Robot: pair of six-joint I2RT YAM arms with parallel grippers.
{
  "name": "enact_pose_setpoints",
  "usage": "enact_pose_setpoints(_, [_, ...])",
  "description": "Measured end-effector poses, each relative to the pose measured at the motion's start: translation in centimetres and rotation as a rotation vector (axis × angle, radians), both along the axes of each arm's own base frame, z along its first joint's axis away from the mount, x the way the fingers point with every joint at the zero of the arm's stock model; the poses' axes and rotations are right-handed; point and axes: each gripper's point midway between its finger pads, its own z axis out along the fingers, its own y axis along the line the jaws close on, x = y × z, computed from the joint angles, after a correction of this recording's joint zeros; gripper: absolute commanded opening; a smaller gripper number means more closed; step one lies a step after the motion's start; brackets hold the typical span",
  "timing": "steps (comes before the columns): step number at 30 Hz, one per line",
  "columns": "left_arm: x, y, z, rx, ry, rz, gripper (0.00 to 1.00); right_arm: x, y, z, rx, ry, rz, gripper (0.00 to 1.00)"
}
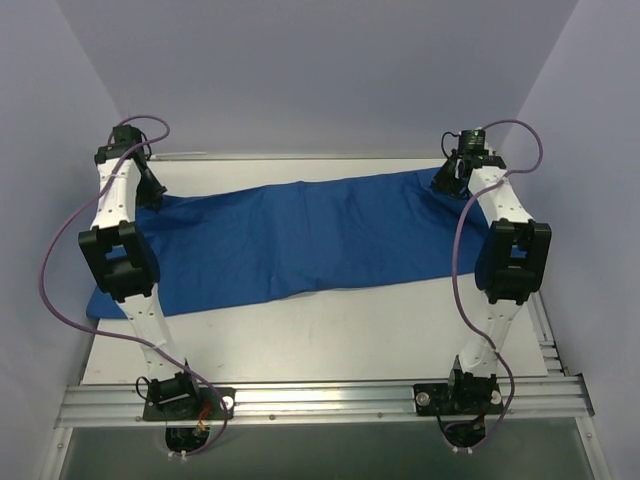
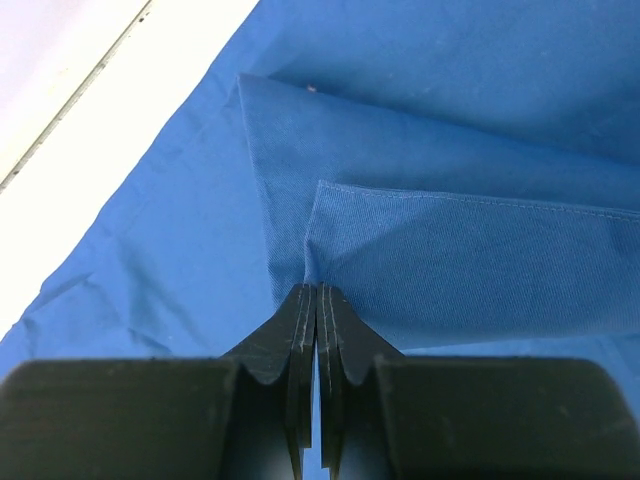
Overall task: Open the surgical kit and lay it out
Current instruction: Open the surgical kit at the center of the board.
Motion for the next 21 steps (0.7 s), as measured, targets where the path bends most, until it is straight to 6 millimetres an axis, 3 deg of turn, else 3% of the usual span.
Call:
enact_pose_setpoints(3, [0.7, 0.2, -0.4, -0.003, 0.006, -0.003, 0.17, -0.2, 0.0, 0.4, 0.01, -0.001, 0.004, 0.0])
enact_pose_setpoints(5, [1.4, 0.4, -1.2, -0.003, 0.011, -0.004, 0.17, -0.4, 0.0, 0.3, 0.011, 0.007, 0.009, 0.0])
enact_pose_setpoints(6, [1.6, 0.6, -1.8, -0.005, 0.018, -0.002, 0.15, -0.5, 0.1, 0.2, 0.013, 0.011, 0.012, 0.0])
enact_pose_setpoints(7, [1.8, 0.8, -2.4, -0.01, 0.031, 0.0, 0.02, -0.6, 0.1, 0.2, 0.014, 0.015, 0.015, 0.0])
enact_pose_setpoints(10, [2.0, 1.3, -4.3, -0.028, 0.058, 0.01, 0.02, -0.7, 0.3, 0.1, 0.02, 0.021, 0.023, 0.0])
enact_pose_setpoints(16, [-1.9, 0.4, -7.3, -0.07, 0.161, 0.013, 0.02, -1.2, 0.7, -0.6, 0.035, 0.038, 0.035, 0.0])
enact_pose_setpoints(21, [-4.7, -0.9, -6.8, -0.096, 0.182, 0.034, 0.02, -2.0, 1.2, -1.5, 0.036, 0.066, 0.05, 0.0])
